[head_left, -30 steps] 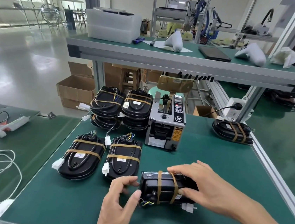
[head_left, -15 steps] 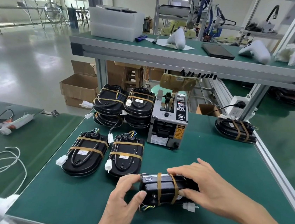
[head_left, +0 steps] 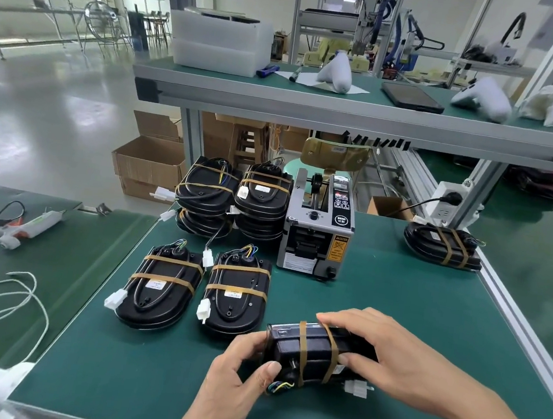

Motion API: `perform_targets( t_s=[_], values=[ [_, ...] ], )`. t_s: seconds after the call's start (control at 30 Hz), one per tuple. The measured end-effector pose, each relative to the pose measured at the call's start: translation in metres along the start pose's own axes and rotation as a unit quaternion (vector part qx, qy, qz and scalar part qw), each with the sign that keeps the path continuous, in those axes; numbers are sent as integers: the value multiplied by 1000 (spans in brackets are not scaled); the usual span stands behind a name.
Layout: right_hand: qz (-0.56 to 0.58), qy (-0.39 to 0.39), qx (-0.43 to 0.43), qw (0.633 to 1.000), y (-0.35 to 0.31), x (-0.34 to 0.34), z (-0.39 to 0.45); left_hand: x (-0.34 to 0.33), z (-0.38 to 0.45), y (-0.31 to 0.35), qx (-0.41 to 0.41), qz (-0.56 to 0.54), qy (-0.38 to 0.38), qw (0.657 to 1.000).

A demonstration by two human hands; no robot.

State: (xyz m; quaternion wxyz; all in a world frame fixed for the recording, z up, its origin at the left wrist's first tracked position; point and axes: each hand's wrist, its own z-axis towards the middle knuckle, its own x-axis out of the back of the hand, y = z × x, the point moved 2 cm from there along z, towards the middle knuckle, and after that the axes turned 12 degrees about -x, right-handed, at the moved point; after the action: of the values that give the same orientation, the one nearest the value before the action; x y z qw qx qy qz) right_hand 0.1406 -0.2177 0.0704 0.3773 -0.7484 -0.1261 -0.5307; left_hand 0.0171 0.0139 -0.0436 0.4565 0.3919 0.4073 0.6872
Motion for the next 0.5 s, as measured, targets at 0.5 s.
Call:
perform_targets(
  t_s=[0.5],
  values=[
    [20,-31,-28,999,-10,8,-6,-1,2,2,-7,5,-31,999]
  ],
)
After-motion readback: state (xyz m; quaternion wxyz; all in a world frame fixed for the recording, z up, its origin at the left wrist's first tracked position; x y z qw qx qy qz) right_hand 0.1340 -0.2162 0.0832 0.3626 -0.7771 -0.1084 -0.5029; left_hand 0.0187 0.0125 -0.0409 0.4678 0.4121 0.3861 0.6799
